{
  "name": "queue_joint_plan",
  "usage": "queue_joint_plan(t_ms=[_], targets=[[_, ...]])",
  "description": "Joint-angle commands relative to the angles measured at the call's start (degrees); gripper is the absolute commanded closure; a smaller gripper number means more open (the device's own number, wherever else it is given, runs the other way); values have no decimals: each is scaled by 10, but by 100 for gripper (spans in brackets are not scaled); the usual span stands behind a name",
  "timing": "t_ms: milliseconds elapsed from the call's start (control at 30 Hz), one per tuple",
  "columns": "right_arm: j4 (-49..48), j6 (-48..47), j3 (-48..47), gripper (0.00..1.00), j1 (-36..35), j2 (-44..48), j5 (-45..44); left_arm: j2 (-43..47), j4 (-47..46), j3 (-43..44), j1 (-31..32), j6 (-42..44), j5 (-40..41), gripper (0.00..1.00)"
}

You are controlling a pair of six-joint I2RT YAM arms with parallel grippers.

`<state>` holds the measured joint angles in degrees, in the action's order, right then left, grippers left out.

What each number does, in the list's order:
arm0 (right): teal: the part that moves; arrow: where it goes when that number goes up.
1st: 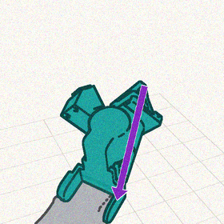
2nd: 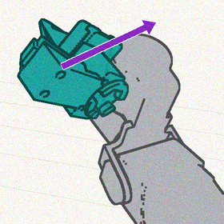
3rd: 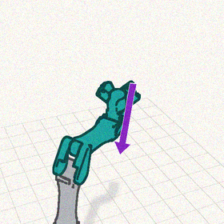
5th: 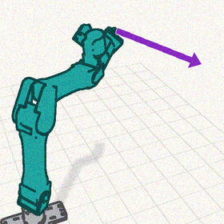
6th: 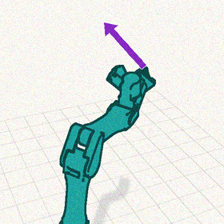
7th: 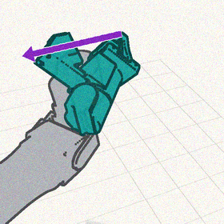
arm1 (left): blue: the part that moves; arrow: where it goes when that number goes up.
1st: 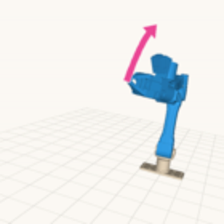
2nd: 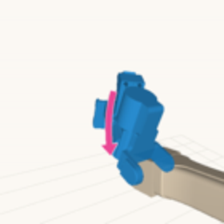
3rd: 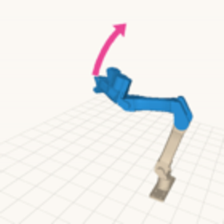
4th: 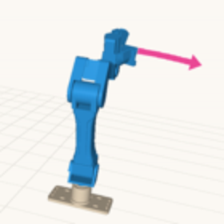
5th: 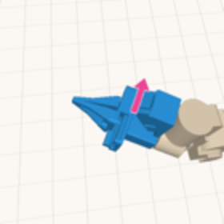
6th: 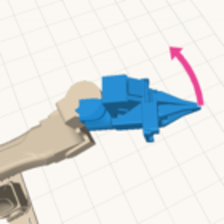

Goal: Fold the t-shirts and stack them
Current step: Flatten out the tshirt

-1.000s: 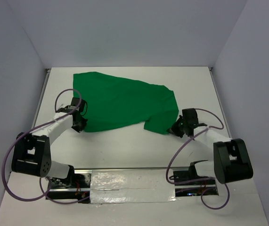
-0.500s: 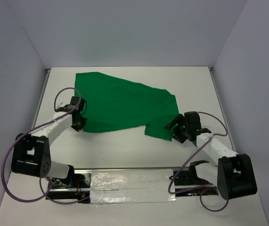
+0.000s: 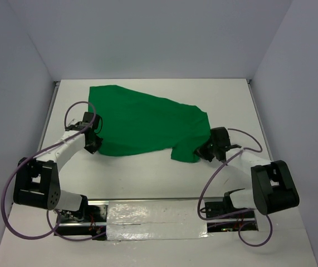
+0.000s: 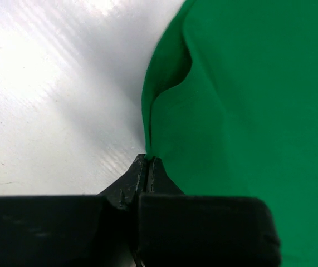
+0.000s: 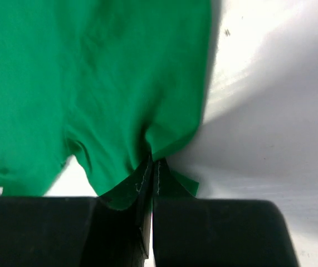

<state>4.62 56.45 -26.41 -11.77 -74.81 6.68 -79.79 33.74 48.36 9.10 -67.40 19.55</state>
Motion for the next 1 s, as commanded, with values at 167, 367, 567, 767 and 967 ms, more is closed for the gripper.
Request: queue_joint_plan(t_ms=[167, 367, 567, 767, 967], targets=[[151, -95, -196, 100, -4, 163, -110, 86, 60, 151, -2, 74, -2, 100], [242, -173, -397, 100, -4, 238, -169, 160, 51, 288, -2, 150, -33, 100], [263, -227, -545, 100, -4, 268, -196, 194, 55, 436, -1, 210, -64, 100], [273, -260, -668, 100, -4, 283, -192, 211, 49, 536, -1, 237, -101, 100], [285, -298, -798, 100, -4, 297, -199, 234, 47, 608, -1, 236, -140, 100]])
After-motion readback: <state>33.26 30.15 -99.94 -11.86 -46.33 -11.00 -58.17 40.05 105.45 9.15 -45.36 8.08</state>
